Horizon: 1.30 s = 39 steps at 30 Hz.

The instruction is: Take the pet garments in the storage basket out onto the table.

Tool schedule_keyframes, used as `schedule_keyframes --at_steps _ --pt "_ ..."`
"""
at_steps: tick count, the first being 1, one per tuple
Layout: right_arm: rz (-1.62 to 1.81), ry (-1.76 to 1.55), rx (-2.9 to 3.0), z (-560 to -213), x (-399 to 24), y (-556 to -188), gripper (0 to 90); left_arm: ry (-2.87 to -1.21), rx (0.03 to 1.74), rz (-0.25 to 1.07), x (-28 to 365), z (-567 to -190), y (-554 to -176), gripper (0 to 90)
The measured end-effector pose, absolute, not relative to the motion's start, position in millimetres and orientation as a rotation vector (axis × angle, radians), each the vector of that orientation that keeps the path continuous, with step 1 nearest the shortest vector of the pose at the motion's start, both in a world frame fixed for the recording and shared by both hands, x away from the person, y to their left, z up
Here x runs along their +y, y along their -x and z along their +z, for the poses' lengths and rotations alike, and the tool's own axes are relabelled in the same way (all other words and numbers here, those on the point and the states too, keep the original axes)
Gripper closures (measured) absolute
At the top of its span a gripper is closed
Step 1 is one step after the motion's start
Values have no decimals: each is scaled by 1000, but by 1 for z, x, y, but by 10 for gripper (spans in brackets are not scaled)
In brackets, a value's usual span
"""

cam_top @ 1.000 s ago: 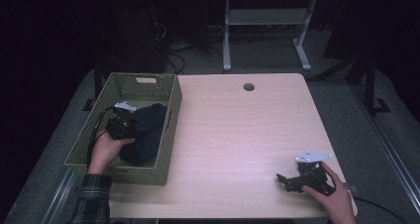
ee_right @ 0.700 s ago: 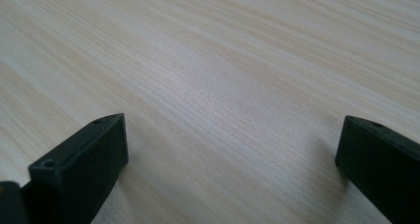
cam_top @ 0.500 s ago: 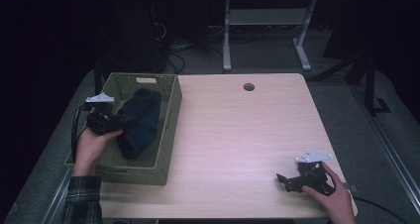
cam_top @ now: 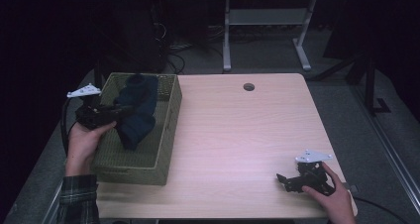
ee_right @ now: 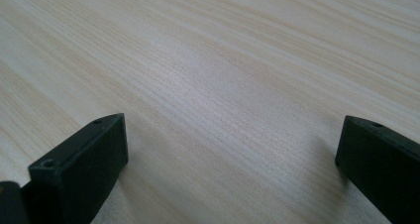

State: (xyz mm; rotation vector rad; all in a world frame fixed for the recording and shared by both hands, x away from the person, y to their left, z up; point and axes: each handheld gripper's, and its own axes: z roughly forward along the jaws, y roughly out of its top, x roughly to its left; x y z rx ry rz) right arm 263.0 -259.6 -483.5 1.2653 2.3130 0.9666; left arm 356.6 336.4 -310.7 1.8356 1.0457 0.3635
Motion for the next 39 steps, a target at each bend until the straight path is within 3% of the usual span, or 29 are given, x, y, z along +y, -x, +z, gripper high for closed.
schedule_keyframes --at_steps 19,39 --pt "967 -1264 2313 -484 -260 -263 0 -1818 830 335 275 -274 -358 702" --pt "970 -1267 2313 -483 -259 -263 0 -1877 711 260 215 -276 -364 702"
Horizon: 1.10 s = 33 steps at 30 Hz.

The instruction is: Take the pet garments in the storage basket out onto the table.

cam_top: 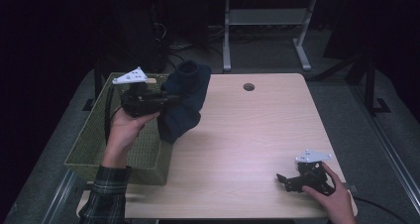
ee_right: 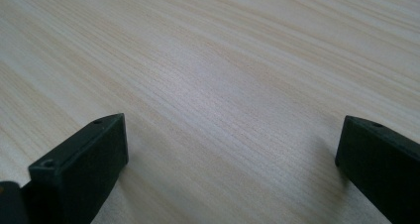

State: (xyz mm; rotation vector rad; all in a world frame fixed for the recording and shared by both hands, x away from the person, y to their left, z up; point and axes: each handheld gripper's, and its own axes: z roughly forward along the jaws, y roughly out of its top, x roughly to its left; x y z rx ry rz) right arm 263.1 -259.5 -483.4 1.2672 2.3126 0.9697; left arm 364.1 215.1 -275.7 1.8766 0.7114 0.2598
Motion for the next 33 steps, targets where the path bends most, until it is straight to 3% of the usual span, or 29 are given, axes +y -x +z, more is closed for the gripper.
schedule_keyframes --at_steps 24,33 --pt "968 -1263 2312 -483 -260 -263 0 -1982 596 136 120 -303 -377 705" --pt "967 -1263 2313 -483 -260 -263 0 -2046 560 83 81 -330 -381 704"
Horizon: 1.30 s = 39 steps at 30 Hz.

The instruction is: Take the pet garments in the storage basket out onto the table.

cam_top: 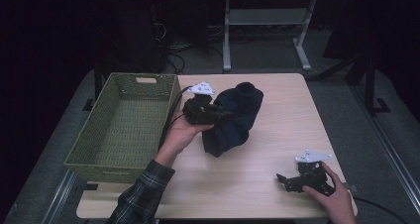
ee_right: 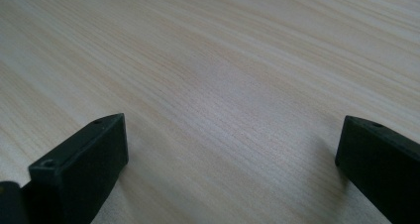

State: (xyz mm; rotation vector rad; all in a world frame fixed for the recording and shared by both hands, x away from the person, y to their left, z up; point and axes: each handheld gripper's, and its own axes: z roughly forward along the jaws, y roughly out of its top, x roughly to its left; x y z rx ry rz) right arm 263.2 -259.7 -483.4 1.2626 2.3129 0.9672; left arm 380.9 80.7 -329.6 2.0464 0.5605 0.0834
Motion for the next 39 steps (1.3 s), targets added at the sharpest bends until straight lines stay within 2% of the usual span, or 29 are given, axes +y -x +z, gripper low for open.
schedule_keyframes --at_steps 16,32,35,37,39 --pt "966 -1259 2314 -484 -260 -263 0 -2147 555 33 27 -388 -385 704" --pt "968 -1265 2314 -483 -260 -263 0 -2230 568 25 -8 -438 -388 693" --pt "967 -1262 2316 -483 -260 -263 0 -2255 565 21 -11 -445 -388 660" --pt "968 -1265 2314 -483 -260 -263 0 -2252 572 26 -11 -445 -389 584" --pt "966 -1261 2316 -483 -260 -263 0 -2244 563 41 -11 -442 -387 469"
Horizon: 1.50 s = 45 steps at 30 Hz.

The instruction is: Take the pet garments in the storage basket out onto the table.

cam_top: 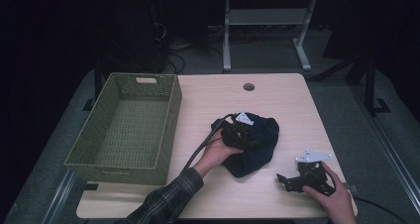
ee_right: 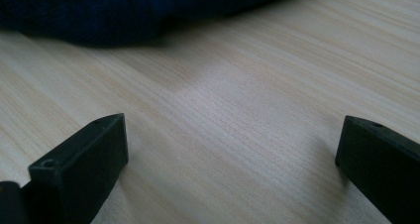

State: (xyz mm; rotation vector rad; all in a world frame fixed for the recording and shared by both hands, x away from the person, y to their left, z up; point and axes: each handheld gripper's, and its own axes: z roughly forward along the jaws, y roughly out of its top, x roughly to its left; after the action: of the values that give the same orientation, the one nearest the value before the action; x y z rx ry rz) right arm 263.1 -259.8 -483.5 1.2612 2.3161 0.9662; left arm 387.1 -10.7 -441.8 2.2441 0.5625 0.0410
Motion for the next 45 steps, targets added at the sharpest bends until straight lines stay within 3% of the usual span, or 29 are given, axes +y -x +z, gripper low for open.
schedule_keyframes --at_steps 7,10,45 --pt "968 -1265 2314 -483 -260 -263 0 -2234 569 97 0 -426 -382 196" --pt "968 -1266 2314 -483 -260 -263 0 -2224 578 91 8 -422 -380 150" --pt "967 -1264 2314 -483 -260 -263 0 -2145 637 243 93 -422 -331 133"
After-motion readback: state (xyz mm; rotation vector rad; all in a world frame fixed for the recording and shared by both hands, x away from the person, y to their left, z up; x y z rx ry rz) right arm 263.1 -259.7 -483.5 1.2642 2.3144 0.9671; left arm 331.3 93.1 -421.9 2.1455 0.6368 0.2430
